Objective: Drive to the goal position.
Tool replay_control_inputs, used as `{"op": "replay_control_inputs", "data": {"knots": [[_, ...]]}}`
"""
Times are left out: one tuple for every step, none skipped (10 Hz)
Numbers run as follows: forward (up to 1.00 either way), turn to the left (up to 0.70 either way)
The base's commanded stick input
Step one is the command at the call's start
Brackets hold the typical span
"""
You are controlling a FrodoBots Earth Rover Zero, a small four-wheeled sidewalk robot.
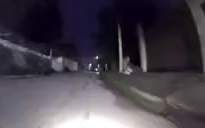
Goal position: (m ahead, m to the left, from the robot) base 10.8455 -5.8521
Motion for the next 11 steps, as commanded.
{"op": "replay_control_inputs", "data": {"knots": [[0.50, 0.00], [0.50, 0.00], [0.50, 0.00], [0.50, 0.00], [0.50, 0.00], [0.50, 0.00], [0.50, 0.00], [0.50, 0.00], [0.50, 0.00], [0.50, 0.00], [0.50, 0.00]]}}
